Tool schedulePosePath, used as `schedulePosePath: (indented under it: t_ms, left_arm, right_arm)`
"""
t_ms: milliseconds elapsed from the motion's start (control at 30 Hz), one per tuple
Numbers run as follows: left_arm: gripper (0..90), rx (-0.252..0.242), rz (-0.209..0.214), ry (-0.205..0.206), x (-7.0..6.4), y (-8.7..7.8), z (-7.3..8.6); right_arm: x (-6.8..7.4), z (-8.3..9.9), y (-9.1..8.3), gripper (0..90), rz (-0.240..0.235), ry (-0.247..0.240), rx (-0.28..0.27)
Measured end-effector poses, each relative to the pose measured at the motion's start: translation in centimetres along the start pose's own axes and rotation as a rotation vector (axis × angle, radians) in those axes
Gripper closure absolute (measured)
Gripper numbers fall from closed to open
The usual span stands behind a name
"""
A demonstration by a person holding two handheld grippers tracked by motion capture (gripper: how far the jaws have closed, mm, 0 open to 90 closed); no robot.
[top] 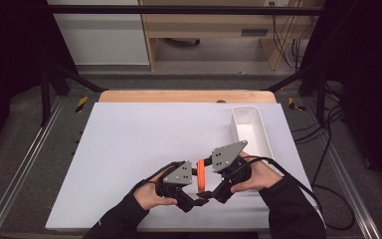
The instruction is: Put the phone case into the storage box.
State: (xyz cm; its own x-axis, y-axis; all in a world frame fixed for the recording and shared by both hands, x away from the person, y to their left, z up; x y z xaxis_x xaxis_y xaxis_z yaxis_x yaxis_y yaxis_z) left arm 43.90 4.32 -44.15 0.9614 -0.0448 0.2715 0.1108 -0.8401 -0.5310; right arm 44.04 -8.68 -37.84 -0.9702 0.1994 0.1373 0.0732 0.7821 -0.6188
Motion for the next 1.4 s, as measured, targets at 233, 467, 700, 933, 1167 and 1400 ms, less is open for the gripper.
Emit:
schedulePosePath:
  t_ms: [233, 467, 700, 933, 1167, 1400]
  left_arm:
    - [9.7, 0.006, -0.001, -0.025, 0.0, -0.5, 0.2]
    - [2.7, 0.001, -0.052, -0.056, 0.4, -1.5, 0.7]
    - [0.1, -0.006, -0.107, -0.098, 0.6, -3.0, 1.5]
    - [0.0, -0.002, -0.186, -0.145, 1.0, -4.6, 2.5]
    - [0.0, 0.005, -0.268, -0.196, 1.4, -6.2, 3.7]
    - [0.0, -0.013, -0.355, -0.243, 1.9, -8.1, 5.0]
  right_arm:
    - [-0.1, -0.1, -0.2, 15.9, 0.008, 0.01, -0.007]
    - [-0.3, -0.3, -0.5, 15.8, 0.03, 0.021, -0.026]
    - [-0.8, -0.2, -0.9, 15.8, 0.06, 0.039, -0.033]
    - [-1.4, -0.1, -1.5, 15.7, 0.11, 0.071, -0.057]
    - [-1.8, -0.2, -2.2, 15.7, 0.15, 0.092, -0.114]
    - [-2.0, -0.3, -2.8, 15.7, 0.162, 0.118, -0.132]
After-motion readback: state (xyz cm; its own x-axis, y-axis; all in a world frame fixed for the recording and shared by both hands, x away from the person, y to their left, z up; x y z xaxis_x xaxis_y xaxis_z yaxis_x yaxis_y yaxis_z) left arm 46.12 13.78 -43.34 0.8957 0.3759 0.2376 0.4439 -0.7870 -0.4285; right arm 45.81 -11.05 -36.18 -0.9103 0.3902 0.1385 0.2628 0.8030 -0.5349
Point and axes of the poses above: each handheld gripper's, and its own axes: y roughly forward along the jaws, z roughly out of its underside, x roughly to its left, the point moved 4 cm from there along y, roughly forward along the jaws, and after that the axes turned 15 degrees about y, right-handed, at the moved point
